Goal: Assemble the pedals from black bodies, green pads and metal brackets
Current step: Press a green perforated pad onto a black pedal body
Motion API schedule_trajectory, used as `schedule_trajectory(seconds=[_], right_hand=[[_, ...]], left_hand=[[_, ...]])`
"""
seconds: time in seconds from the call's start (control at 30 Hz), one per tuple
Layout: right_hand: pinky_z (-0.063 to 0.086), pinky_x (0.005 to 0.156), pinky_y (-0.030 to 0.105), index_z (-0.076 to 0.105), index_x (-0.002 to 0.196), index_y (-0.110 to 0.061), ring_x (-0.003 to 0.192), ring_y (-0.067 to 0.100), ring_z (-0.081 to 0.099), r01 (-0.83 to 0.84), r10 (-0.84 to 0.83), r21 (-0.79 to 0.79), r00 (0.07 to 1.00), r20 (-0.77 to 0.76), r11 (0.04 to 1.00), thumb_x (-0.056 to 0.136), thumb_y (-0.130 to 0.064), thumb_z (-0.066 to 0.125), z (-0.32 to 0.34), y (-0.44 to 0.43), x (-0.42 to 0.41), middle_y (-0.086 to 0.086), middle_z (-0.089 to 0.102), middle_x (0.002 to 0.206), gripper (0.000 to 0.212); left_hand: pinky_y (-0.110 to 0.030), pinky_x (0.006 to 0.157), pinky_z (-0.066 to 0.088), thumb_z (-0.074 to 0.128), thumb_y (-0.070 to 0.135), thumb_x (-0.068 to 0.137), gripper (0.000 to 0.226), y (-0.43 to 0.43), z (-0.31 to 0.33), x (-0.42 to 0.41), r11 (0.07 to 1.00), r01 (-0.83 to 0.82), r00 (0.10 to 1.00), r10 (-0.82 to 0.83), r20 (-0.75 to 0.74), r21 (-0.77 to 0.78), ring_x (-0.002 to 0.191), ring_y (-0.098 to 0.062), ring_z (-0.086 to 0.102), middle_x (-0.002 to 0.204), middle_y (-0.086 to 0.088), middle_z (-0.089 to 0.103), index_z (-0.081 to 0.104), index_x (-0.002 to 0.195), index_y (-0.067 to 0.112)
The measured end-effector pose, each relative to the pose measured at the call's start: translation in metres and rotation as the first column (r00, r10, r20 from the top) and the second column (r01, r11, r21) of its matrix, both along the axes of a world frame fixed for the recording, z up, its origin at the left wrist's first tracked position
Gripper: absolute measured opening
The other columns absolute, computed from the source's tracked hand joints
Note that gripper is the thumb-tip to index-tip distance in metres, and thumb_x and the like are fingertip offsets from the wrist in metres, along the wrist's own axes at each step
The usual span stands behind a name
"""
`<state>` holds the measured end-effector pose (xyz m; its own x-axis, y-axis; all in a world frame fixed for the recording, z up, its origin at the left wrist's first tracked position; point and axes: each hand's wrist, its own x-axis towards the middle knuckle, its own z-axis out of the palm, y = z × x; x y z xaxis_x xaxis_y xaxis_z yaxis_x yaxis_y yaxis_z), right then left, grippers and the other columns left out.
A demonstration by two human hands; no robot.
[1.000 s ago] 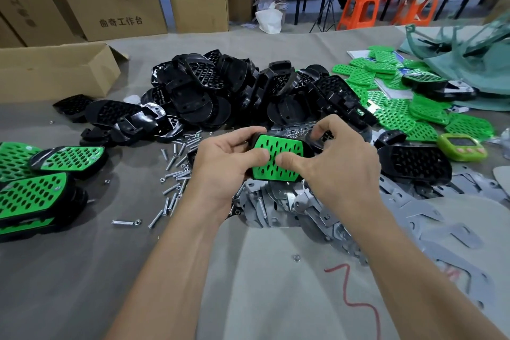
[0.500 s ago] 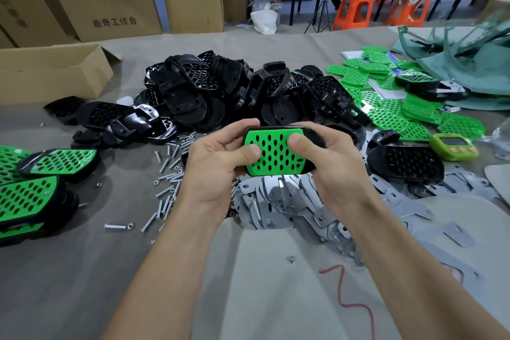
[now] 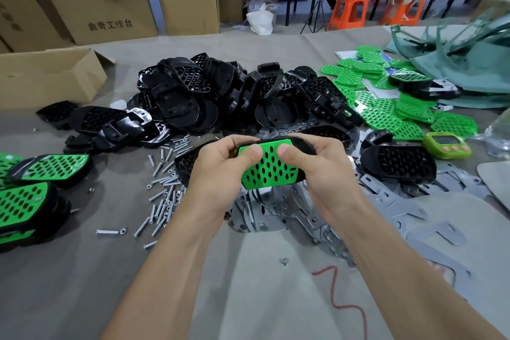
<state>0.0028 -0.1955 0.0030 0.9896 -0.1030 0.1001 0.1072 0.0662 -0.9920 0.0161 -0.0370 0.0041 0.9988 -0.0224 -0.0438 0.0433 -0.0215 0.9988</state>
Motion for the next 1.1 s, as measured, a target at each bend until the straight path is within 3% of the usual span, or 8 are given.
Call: schedule_trajectory(seconds=[0.1, 0.23, 0.3, 0.4, 0.47, 0.67, 0.83, 1.1], right_hand=[[0.052, 0.075, 0.068, 0.076, 0.087, -0.002, 0.074, 0.049, 0.061, 0.028, -0.028, -0.081, 1.0, 0.011, 0.996, 0.08, -0.02, 0.073, -0.004, 0.005, 0.0, 0.041, 0.06, 0.087, 0.02], [0.051, 0.061, 0.053, 0.073, 0.082, -0.005, 0.063, 0.021, 0.053, 0.099, -0.089, -0.265, 0.995, 0.05, 0.959, 0.084, -0.021, 0.072, -0.008, 0.01, -0.001, 0.028, 0.062, 0.078, 0.016], [0.052, 0.066, 0.051, 0.072, 0.084, -0.008, 0.066, 0.019, 0.056, 0.079, -0.071, -0.273, 0.997, 0.037, 0.959, 0.083, -0.027, 0.068, -0.006, 0.009, 0.0, 0.024, 0.063, 0.081, 0.019], [0.053, 0.086, 0.064, 0.076, 0.094, -0.012, 0.088, 0.043, 0.063, -0.023, 0.021, -0.095, 1.0, -0.014, 0.995, 0.085, -0.027, 0.063, -0.001, 0.001, 0.002, 0.029, 0.065, 0.096, 0.022], [0.05, 0.086, 0.068, 0.077, 0.096, -0.013, 0.094, 0.05, 0.061, -0.038, 0.042, -0.096, 0.999, 0.031, 0.995, 0.087, -0.023, 0.063, 0.0, -0.003, 0.002, 0.03, 0.066, 0.097, 0.019], [0.052, 0.077, 0.06, 0.079, 0.092, -0.023, 0.085, 0.042, 0.064, -0.002, 0.044, -0.28, 0.989, 0.144, 0.96, 0.087, -0.023, 0.064, -0.001, 0.0, 0.0, 0.019, 0.071, 0.084, 0.016], [0.053, 0.07, 0.052, 0.078, 0.088, -0.02, 0.075, 0.035, 0.061, 0.069, -0.018, -0.306, 0.986, 0.166, 0.949, 0.083, -0.023, 0.063, -0.003, 0.004, -0.001, 0.014, 0.069, 0.076, 0.016], [0.051, 0.091, 0.061, 0.078, 0.097, -0.019, 0.088, 0.027, 0.066, -0.076, 0.093, -0.167, 0.991, 0.097, 0.983, 0.084, -0.017, 0.064, 0.0, -0.001, 0.005, 0.015, 0.073, 0.091, 0.019]], left_hand=[[-0.041, 0.075, 0.054, 0.068, 0.04, 0.074, 0.013, -0.003, -0.003, 0.0, 0.997, -0.075, 0.997, 0.075, -0.001, 0.03, 0.082, -0.016, 0.064, 0.084, 0.007, 0.072, 0.075, 0.084, 0.037], [-0.026, 0.06, 0.052, 0.073, 0.024, 0.091, 0.013, -0.005, -0.009, 0.002, 0.989, -0.138, 0.99, 0.138, 0.017, 0.058, 0.074, -0.009, 0.066, 0.08, 0.01, 0.071, 0.074, 0.083, 0.033], [-0.024, 0.059, 0.052, 0.072, 0.024, 0.092, 0.014, -0.005, -0.009, 0.003, 0.99, -0.13, 0.991, 0.128, 0.034, 0.059, 0.074, -0.009, 0.065, 0.078, 0.012, 0.07, 0.073, 0.083, 0.035], [-0.025, 0.066, 0.048, 0.068, 0.038, 0.079, 0.006, -0.002, -0.003, 0.003, 0.996, -0.071, 0.994, 0.066, 0.087, 0.057, 0.073, -0.002, 0.061, 0.075, 0.018, 0.067, 0.073, 0.083, 0.04], [-0.02, 0.065, 0.047, 0.069, 0.04, 0.076, 0.009, 0.001, -0.001, 0.003, 0.997, -0.028, 0.991, 0.019, 0.135, 0.065, 0.07, 0.002, 0.058, 0.074, 0.018, 0.066, 0.073, 0.083, 0.037], [-0.024, 0.066, 0.048, 0.074, 0.038, 0.074, 0.009, 0.001, -0.001, -0.001, 0.984, 0.021, 0.973, -0.061, 0.221, 0.178, 0.069, -0.004, 0.059, 0.073, 0.008, 0.069, 0.076, 0.082, 0.033], [-0.013, 0.052, 0.039, 0.073, 0.032, 0.075, 0.007, -0.008, -0.007, -0.003, 0.962, -0.132, 0.947, 0.051, 0.317, 0.239, 0.056, 0.0, 0.05, 0.062, 0.013, 0.062, 0.068, 0.075, 0.027], [-0.024, 0.067, 0.048, 0.071, 0.035, 0.078, 0.006, -0.003, -0.004, -0.002, 0.967, -0.094, 0.956, 0.022, 0.291, 0.236, 0.073, -0.004, 0.062, 0.079, 0.013, 0.07, 0.072, 0.084, 0.035]])
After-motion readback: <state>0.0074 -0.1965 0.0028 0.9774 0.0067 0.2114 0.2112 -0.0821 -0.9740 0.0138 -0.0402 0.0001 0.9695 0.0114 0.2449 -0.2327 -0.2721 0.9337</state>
